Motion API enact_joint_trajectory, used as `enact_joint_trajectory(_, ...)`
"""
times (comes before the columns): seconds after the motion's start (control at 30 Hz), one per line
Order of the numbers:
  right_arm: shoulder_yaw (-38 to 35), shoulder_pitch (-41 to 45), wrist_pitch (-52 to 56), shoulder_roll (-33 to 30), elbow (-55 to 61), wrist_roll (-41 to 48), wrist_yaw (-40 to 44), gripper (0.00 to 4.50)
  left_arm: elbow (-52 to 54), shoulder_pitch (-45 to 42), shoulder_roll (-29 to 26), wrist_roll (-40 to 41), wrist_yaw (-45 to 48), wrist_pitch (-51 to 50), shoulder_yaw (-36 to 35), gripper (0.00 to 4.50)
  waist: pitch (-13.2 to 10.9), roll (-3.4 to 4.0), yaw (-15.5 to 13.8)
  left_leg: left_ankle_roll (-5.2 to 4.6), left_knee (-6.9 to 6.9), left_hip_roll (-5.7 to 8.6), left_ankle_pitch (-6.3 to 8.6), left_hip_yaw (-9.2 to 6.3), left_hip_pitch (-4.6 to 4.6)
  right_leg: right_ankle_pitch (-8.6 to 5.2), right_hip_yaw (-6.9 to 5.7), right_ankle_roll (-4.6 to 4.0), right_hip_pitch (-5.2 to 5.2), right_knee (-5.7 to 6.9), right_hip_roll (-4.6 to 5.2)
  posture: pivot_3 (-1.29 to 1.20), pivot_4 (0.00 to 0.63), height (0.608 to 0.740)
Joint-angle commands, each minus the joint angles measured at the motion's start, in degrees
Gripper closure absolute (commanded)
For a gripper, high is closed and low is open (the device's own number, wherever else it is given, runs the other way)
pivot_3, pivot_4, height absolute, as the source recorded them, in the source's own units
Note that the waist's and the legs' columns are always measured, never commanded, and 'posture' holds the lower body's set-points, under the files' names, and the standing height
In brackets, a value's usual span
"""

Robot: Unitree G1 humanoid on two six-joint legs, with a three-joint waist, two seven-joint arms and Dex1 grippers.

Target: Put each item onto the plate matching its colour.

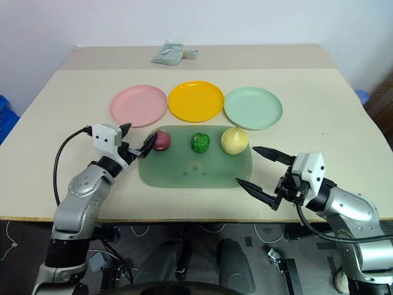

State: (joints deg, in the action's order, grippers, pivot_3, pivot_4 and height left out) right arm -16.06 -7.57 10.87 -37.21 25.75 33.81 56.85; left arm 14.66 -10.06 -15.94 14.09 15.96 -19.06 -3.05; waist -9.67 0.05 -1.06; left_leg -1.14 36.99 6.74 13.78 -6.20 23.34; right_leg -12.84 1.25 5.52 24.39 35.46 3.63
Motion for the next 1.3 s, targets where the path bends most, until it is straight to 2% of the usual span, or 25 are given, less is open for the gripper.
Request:
enact_joint_trajectory(0.03,0.6,2.3,-1.4,-0.5,-0.1,-0.4,0.3,0.05,0.1,-2.0,0.3,-1.7,-1.4,-0.5,0.4,0.0,0.0,0.0,-0.1,0.01,0.0,0.0,0.01,0.0,0.0,0.0,0.01,0.0,0.0,0.0,0.0,0.0,0.15,0.74)
enact_joint_trajectory(0.23,2.1,3.8,-1.6,0.1,-0.5,-1.0,-0.3,0.05,-2.2,-4.6,2.4,-2.1,-1.0,-0.5,2.2,0.0,0.0,0.0,-1.4,0.03,0.02,0.01,0.02,0.01,0.0,0.01,0.01,0.0,0.01,0.0,0.0,0.0,0.15,0.74)
enact_joint_trajectory(0.57,1.3,3.8,-2.2,0.1,-0.4,-1.1,-1.3,0.05,-8.3,-8.8,3.1,-1.9,1.7,-4.4,3.4,0.0,0.0,0.0,-1.3,0.01,0.03,0.01,0.0,0.01,0.0,0.02,0.01,0.0,0.01,0.02,-0.01,0.0,0.15,0.74)
enact_joint_trajectory(0.6,1.3,3.9,-2.1,0.0,-0.3,-1.2,-1.7,0.0,-9.1,-9.1,3.3,-2.1,1.8,-4.2,3.5,0.54,0.0,0.0,-1.3,0.0,0.03,0.01,-0.01,0.01,0.0,0.02,0.01,0.0,0.01,0.02,-0.01,0.0,0.15,0.74)
enact_joint_trajectory(0.67,1.4,4.1,-1.9,-0.1,0.0,-1.3,-2.2,0.0,-10.1,-9.5,3.1,-2.3,2.2,-4.8,3.9,1.18,0.0,0.0,-1.3,0.0,0.04,0.01,-0.01,0.01,0.0,0.02,0.01,0.01,0.01,0.02,-0.01,0.0,0.15,0.74)
enact_joint_trajectory(0.83,1.4,4.7,-1.4,-0.6,0.4,-1.3,-3.4,0.0,-10.7,-9.8,3.3,-2.2,3.4,-3.8,4.2,3.56,0.0,0.02,-1.3,0.02,0.04,0.01,-0.01,0.01,-0.02,0.02,0.01,0.0,-0.02,0.03,-0.01,0.0,0.15,0.74)
enact_joint_trajectory(0.93,1.5,5.2,-1.2,-0.6,0.5,-1.4,-4.1,0.0,-9.3,-10.0,3.7,-1.5,2.9,-3.3,2.9,3.56,0.0,0.02,-1.3,0.0,0.04,0.01,-0.02,0.01,-0.02,0.03,0.01,0.01,-0.01,0.04,-0.01,0.0,0.15,0.74)
enact_joint_trajectory(1.07,1.9,5.9,-0.9,-0.6,0.8,-1.5,-5.1,0.0,-9.9,-14.3,3.2,-0.1,0.0,-5.7,-1.6,3.56,0.0,-0.02,-1.3,-0.01,0.05,0.01,-0.02,0.01,-0.01,0.03,0.01,0.01,0.01,0.07,-0.01,0.0,0.15,0.74)
enact_joint_trajectory(1.23,2.4,7.2,0.5,-0.8,1.7,-1.4,-6.6,0.0,-12.3,-17.2,1.8,-0.1,1.1,-6.3,-2.0,3.56,0.0,-0.01,-1.3,-0.02,0.08,0.04,-0.03,0.01,0.01,0.04,0.01,0.03,0.03,0.09,-0.01,0.0,0.15,0.74)
enact_joint_trajectory(1.3,2.2,7.7,1.0,-0.9,1.8,-1.3,-6.8,0.0,-11.2,-16.4,1.8,0.5,2.2,-7.3,-1.7,3.04,0.0,-0.01,-1.3,-0.02,0.07,0.04,-0.03,0.01,0.01,0.06,0.01,0.07,0.03,0.08,-0.01,0.0,0.15,0.74)
